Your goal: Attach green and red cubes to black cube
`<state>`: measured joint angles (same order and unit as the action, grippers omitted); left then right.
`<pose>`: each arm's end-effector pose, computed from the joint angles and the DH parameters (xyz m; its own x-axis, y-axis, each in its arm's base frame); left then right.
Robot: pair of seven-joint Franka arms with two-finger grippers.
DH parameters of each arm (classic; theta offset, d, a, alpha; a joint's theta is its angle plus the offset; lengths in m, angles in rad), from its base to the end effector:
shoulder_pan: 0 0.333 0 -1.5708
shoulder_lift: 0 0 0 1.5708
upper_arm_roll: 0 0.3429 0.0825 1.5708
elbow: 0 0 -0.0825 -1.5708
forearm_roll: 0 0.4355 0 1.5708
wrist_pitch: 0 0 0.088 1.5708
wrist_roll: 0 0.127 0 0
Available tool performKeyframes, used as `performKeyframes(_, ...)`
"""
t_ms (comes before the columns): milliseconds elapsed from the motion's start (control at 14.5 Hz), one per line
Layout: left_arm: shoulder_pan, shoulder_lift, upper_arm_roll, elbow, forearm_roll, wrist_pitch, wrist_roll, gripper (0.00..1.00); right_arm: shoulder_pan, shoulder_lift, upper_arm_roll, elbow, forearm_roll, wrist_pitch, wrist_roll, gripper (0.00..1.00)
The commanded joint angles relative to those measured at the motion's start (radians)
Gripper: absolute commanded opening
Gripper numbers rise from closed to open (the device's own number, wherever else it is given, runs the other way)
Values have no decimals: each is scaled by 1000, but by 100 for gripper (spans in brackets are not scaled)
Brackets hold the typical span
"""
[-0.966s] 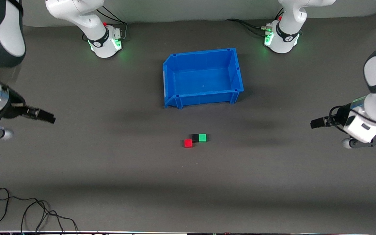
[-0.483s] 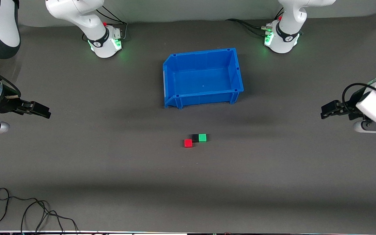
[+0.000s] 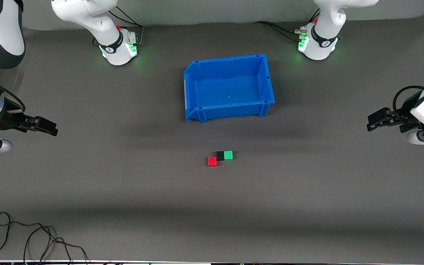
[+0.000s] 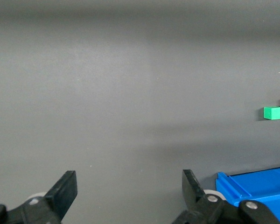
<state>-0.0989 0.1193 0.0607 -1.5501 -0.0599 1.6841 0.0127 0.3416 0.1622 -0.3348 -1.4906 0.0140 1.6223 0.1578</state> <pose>0.6532 -0.0340 0.5775 0.9989 -0.0446 0.0154 -0.0454 -0.9976 0.0522 0.6593 0.0220 0.5804 0.9889 -0.1481 -0.0152 -0.1474 -0.9882 0.0420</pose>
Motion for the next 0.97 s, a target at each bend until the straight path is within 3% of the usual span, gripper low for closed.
performKeyframes(0,-5,0,2,28,15,-35,12,100,5,13,0,30,-6,4,-27,100)
performKeyframes(69,-5,-1,2,28,15,-37,6,100,-2,8,12,27,-6,5,-24,100)
performKeyframes(138,-5,-1,1,28,14,-37,-8,100,-30,4,64,29,-6,-1,-21,100)
performKeyframes(276,-7,-1,1,33,14,-50,-26,100,-209,-4,262,30,-20,-4,-20,100)
performKeyframes(414,-5,-1,1,35,14,-58,-28,100,-329,-4,353,27,-20,-2,-27,100)
performKeyframes(552,-7,-1,1,35,14,-66,-33,100,-459,-4,483,26,-20,-5,-30,100)
performKeyframes(621,-7,-1,1,35,14,-70,-33,100,-478,-4,509,26,-23,-5,-30,100)
performKeyframes(897,-5,-3,2,36,18,-78,-19,100,-466,-3,510,26,-46,1,-27,100)
